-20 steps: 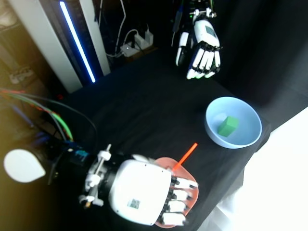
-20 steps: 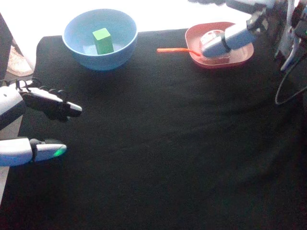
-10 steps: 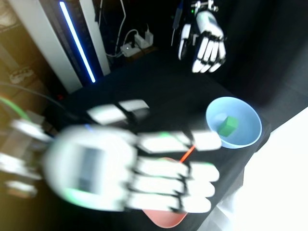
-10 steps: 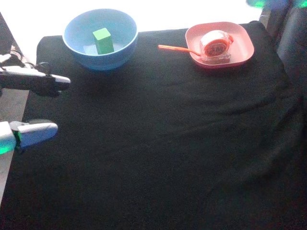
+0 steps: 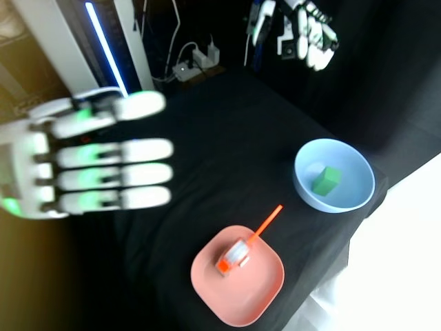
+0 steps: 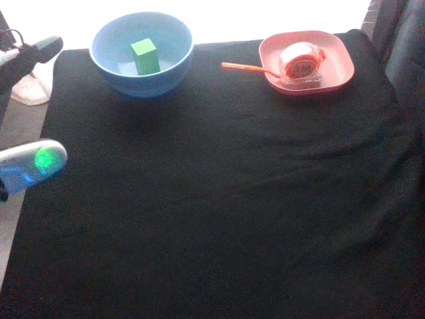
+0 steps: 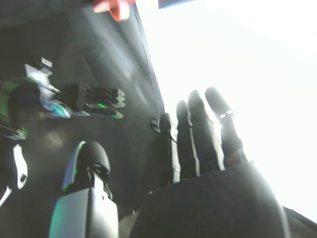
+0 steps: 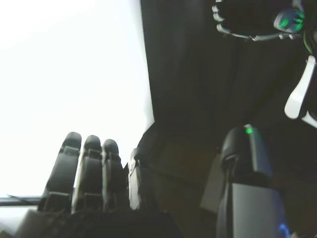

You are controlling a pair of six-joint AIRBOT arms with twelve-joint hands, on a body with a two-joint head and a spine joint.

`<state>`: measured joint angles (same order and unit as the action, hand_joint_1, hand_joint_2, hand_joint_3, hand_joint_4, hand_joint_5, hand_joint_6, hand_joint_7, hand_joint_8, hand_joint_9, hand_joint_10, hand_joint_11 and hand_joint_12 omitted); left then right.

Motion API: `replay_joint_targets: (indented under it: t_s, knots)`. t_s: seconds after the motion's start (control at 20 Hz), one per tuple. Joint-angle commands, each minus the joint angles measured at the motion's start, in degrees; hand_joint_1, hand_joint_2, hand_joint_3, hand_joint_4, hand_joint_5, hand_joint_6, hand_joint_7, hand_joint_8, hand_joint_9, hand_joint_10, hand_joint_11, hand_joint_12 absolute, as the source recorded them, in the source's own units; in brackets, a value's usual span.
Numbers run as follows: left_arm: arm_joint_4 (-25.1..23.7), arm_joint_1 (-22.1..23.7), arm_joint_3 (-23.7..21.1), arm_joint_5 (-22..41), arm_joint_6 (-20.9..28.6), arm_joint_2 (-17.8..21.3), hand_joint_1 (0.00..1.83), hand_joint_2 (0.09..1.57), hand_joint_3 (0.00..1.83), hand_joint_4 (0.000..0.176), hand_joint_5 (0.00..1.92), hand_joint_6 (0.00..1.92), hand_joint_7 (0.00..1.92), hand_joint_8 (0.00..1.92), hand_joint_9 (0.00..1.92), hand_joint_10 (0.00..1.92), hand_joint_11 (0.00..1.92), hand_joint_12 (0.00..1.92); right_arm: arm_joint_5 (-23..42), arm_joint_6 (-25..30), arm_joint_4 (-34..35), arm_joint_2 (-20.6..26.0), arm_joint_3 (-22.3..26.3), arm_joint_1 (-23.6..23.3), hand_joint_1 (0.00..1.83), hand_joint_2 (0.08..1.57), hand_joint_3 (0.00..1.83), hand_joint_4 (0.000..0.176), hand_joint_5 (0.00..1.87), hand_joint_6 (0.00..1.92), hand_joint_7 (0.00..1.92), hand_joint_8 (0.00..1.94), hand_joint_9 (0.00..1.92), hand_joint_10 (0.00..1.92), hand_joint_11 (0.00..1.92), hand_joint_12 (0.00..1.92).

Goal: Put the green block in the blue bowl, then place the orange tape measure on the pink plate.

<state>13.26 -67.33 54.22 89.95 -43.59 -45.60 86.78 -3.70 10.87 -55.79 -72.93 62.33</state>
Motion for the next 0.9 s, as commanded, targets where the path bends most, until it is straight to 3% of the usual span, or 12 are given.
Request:
replay_joint_targets:
  t_s: [0.0,0.05,0.25,0.4,0.45,0.5,0.55,0.6,0.7,0.75,0.8,0.85]
  knots:
    - [0.3,0.1,-0.3,8.6,-0.1,-0.1,0.16,1.05,0.00,0.072,0.02,0.00,0.02,0.00,0.02,0.00,0.00,0.43,9.9,0.4,1.0,0.1,0.3,-0.3,0.67,0.89,0.00,0.125,0.01,0.00,0.06,0.00,0.03,0.00,0.00,0.00]
    - [0.4,-0.2,-0.6,9.3,-0.2,-0.1,0.20,1.03,0.00,0.090,0.01,0.00,0.00,0.00,0.00,0.00,0.00,0.26,10.3,0.4,1.0,-0.4,0.7,-0.1,0.69,0.91,0.01,0.166,0.00,0.00,0.01,0.00,0.01,0.00,0.00,0.00]
    - [0.0,2.1,0.5,9.3,-0.4,-0.5,0.18,1.03,0.00,0.063,0.00,0.00,0.00,0.00,0.05,0.00,0.00,0.27,13.4,0.4,-0.1,0.1,1.1,-0.1,0.68,1.03,0.01,0.069,0.13,0.00,0.09,0.00,0.02,0.00,0.00,0.00]
    - [-3.0,7.0,1.9,9.3,-1.1,-1.3,0.26,1.05,0.00,0.094,0.00,0.00,0.00,0.00,0.00,0.00,0.07,0.03,14.2,0.4,-2.1,0.8,2.5,-0.1,0.49,1.11,0.01,0.000,0.22,0.03,0.09,0.00,0.06,0.01,0.00,0.00]
    - [-3.4,7.8,2.0,9.3,-1.3,-1.5,0.26,1.06,0.00,0.086,0.00,0.00,0.00,0.00,0.00,0.00,0.07,0.03,14.2,0.4,-2.5,1.2,2.6,-0.1,0.44,1.16,0.00,0.000,0.32,0.03,0.14,0.00,0.11,0.01,0.03,0.02]
    - [-3.7,8.3,2.3,9.3,-1.4,-1.7,0.09,1.12,0.03,0.030,0.00,0.00,0.00,0.00,0.00,0.00,0.04,0.02,14.2,0.4,-2.9,1.3,2.7,-0.2,0.38,1.21,0.02,0.000,0.17,0.00,0.15,0.01,0.13,0.01,0.03,0.03]
    - [-4.1,8.8,2.5,9.3,-0.4,-1.8,0.12,1.13,0.02,0.035,0.00,0.00,0.00,0.00,0.00,0.00,0.07,0.04,14.2,0.4,-3.8,1.4,2.8,-0.8,0.42,1.25,0.01,0.000,0.17,0.00,0.13,0.01,0.13,0.01,0.00,0.14]
    - [-4.6,9.3,2.4,9.3,-0.2,-1.6,0.24,1.13,0.00,0.120,0.02,0.00,0.00,0.00,0.11,0.00,0.05,0.37,14.2,0.4,-5.2,1.8,3.2,-2.0,0.48,1.18,0.00,0.000,0.32,0.02,0.18,0.01,0.23,0.02,0.00,0.59]
    - [-5.4,10.2,2.3,9.4,-0.3,-1.5,0.22,1.16,0.00,0.112,0.26,1.20,0.50,0.12,0.31,0.02,0.00,0.76,14.3,0.3,-7.4,2.8,4.0,-4.3,0.64,1.07,0.00,0.000,0.40,0.02,0.29,0.01,0.36,0.03,0.00,0.98]
    - [-5.6,10.4,2.3,9.4,-0.5,-1.5,0.22,1.14,0.00,0.126,0.20,1.20,0.60,0.13,0.40,0.04,0.00,0.92,14.3,0.1,-7.9,2.9,4.2,-4.5,0.64,1.07,0.00,0.039,0.35,0.00,0.27,0.00,0.35,0.02,0.00,0.95]
    - [-5.9,10.7,2.3,9.4,-0.8,-1.4,0.29,1.09,0.00,0.166,0.04,0.24,0.12,0.03,0.27,0.03,0.00,1.00,14.3,-0.1,-8.0,3.0,4.1,-4.6,0.67,1.12,0.01,0.036,0.45,0.05,0.29,0.00,0.34,0.01,0.00,0.87]
    - [-6.4,11.3,2.3,9.4,-1.4,-1.2,0.22,1.08,0.00,0.174,0.01,0.05,0.02,0.00,0.16,0.01,0.00,0.91,14.3,-0.2,-8.0,3.2,4.2,-4.6,0.64,1.18,0.01,0.011,0.48,0.07,0.30,0.00,0.33,0.00,0.00,0.81]
